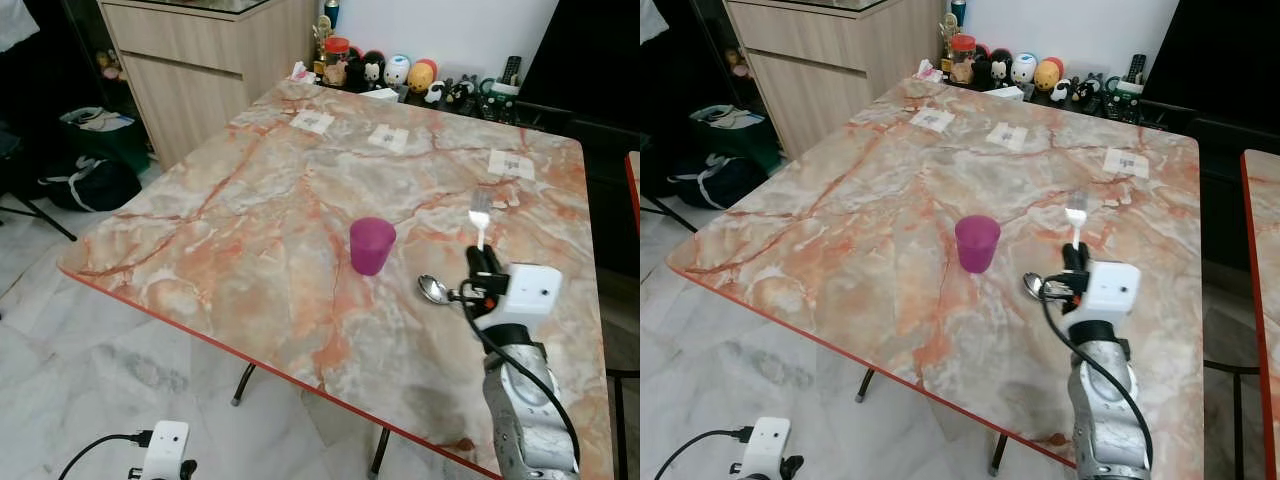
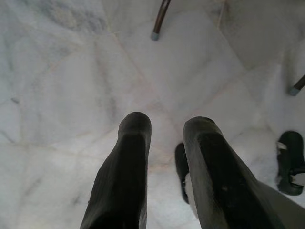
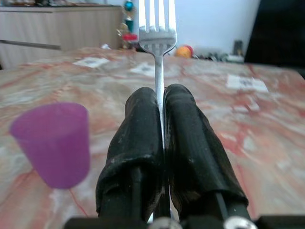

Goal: Setting the table

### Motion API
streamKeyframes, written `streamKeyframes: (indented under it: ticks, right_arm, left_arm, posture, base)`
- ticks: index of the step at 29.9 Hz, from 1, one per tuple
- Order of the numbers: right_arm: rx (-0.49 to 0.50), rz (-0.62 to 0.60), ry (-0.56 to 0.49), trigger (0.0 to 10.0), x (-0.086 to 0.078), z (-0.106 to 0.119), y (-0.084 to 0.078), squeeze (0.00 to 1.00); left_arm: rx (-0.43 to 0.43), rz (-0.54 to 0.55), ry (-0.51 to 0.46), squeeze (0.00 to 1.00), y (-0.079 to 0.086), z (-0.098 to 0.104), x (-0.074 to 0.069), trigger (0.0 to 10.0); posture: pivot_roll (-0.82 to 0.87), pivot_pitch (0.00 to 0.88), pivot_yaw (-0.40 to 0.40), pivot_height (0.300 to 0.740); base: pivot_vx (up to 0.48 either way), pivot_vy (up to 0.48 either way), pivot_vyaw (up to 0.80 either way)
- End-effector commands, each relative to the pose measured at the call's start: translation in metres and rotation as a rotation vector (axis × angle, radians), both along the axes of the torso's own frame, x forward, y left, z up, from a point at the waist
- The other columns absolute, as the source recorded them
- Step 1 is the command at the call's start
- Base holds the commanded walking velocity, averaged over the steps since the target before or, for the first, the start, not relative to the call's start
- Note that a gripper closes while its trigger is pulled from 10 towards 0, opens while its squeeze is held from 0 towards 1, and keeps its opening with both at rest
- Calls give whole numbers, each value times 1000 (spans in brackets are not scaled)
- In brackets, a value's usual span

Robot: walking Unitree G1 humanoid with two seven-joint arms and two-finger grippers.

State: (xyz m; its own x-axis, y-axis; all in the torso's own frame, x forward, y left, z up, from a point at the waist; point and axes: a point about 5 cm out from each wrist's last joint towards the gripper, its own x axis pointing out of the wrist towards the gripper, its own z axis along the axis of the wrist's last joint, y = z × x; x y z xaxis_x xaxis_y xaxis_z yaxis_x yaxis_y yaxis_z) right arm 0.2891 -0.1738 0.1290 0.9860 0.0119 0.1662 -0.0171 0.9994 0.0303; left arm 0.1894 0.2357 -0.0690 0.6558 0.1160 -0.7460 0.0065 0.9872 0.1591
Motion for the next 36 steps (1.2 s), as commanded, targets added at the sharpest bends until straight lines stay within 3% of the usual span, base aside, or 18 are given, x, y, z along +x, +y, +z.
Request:
streamKeyframes:
  ticks: [1, 36]
  right_arm:
    - [-27, 3, -8, 10000, 1, 1, -3, 0]
    - [10, -53, -46, 10000, -3, -7, 1, 0]
  left_arm:
    - [-9, 25, 8, 0, -1, -2, -2, 10000]
    - [21, -13, 15, 0, 6, 1, -1, 10000]
  posture:
    - [41, 0, -58, 740]
    - [45, 1, -4, 740]
  base:
    - [0, 0, 0]
    - [0, 0, 0]
